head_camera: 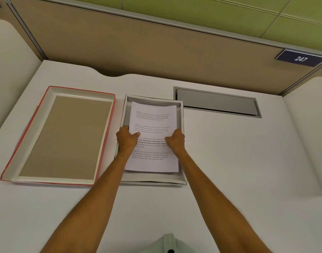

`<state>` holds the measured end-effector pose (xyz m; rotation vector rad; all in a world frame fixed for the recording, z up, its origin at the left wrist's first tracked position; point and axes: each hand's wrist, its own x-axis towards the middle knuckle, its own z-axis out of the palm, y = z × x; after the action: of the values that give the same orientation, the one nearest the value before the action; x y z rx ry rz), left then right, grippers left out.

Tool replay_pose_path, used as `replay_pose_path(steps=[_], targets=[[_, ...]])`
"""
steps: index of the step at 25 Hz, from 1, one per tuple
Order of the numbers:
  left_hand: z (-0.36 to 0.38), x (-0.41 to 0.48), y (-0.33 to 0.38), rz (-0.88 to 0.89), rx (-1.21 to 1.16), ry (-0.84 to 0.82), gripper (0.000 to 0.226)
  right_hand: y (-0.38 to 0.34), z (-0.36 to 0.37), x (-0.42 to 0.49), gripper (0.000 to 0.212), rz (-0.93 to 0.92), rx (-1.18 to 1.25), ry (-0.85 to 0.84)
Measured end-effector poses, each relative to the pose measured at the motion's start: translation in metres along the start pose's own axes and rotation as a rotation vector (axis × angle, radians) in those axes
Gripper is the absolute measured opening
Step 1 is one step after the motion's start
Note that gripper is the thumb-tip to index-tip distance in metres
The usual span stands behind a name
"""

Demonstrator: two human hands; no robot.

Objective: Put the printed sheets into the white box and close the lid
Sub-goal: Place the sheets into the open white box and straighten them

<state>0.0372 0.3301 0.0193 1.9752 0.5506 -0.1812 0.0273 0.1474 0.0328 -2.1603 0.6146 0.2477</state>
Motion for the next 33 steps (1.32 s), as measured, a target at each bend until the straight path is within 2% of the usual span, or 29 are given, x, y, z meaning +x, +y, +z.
replay_pose_path(steps=[6,9,16,24,26,29,31,33], targets=[[-0.004,-0.012,-0.001,0.102,0.112,0.082,0.036,0.007,-0.002,-0.008,0.044,0.050,0.115,0.006],[-0.009,-0.010,0.000,0.110,0.139,0.042,0.040,0.008,-0.008,-0.008,0.047,0.083,0.216,-0.038],[-0.016,-0.005,0.004,0.017,-0.006,-0.107,0.056,0.002,-0.015,-0.005,0.060,0.193,0.422,-0.084],[-0.017,-0.009,0.009,-0.034,-0.019,-0.126,0.063,-0.005,-0.010,-0.012,0.070,0.175,0.390,-0.059],[-0.020,-0.012,0.012,-0.021,-0.003,-0.156,0.063,-0.005,-0.012,-0.012,0.067,0.165,0.340,-0.068],[-0.029,-0.028,0.024,0.061,0.070,-0.135,0.073,-0.005,-0.018,-0.011,0.063,0.039,0.207,-0.013],[-0.039,-0.047,0.033,0.016,-0.062,-0.141,0.083,-0.013,-0.025,-0.005,0.075,-0.076,0.152,0.033],[-0.046,-0.067,0.034,-0.213,-0.408,-0.249,0.075,-0.026,-0.033,0.010,0.076,-0.176,0.156,0.019]])
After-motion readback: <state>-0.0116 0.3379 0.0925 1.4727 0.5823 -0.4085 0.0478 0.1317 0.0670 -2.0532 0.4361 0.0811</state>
